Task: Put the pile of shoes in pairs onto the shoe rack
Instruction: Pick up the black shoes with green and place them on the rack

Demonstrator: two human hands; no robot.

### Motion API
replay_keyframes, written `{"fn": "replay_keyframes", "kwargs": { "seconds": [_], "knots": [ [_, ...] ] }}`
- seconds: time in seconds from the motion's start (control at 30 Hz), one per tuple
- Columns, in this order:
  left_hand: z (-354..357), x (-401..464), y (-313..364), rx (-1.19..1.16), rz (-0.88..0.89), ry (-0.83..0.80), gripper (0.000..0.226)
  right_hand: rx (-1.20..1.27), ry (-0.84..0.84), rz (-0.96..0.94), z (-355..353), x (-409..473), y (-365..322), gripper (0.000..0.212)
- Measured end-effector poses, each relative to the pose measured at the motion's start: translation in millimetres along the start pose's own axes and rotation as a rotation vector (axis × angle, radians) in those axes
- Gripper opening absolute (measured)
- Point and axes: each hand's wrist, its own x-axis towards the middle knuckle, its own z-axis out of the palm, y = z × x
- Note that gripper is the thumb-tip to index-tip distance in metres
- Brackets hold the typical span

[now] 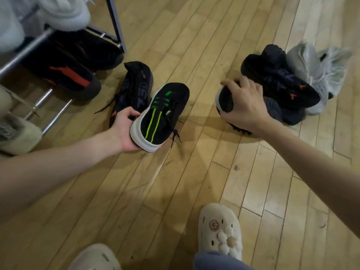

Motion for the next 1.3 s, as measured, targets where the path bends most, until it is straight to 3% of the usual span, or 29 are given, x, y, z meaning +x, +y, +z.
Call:
{"fn": "replay_keyframes", "kwargs": {
  "seconds": [0.13, 0.2, 0.27, 0.43, 0.6, 0.77, 0.93, 1.03, 1.3],
  "knots": [
    [-6, -1, -1, -0.008, 0.015, 0.047, 0.036, 0.2, 0.457, -0.048, -11, -9, -23, 0.066],
    [-8, -3, 2, -0.001, 0.009, 0.069, 0.033, 0.311, 0.572, -0.027, 0, -19, -29, 0.068],
    [-10, -7, 4, 0.042, -0.003, 0.08, 0.031, 0.413, 0.525, 0.09, 16, -30, -34, 0.076],
    [-10, -19, -4, 0.222, -0.059, 0.081, 0.036, 0.567, 0.103, 0.474, 63, -64, -35, 0.101],
    [-10, -24, -11, 0.342, -0.052, 0.1, 0.03, 0.483, -0.069, 0.542, 82, -65, -40, 0.101],
    [-14, -22, -12, 0.404, -0.027, 0.111, 0.049, 0.378, -0.141, 0.585, 82, -56, -46, 0.096],
    [-18, -27, -11, 0.407, 0.099, 0.098, 0.032, 0.589, 0.094, 0.616, 76, -53, -56, 0.087],
    [-14, -37, 1, 0.43, 0.231, 0.141, 0.035, 0.66, 0.2, 0.569, 65, -44, -66, 0.091],
    [5, -98, 51, 0.508, 0.762, 0.291, 0.045, 0.868, 0.497, 0.41, 8, 24, -121, 0.093]
  ]
}}
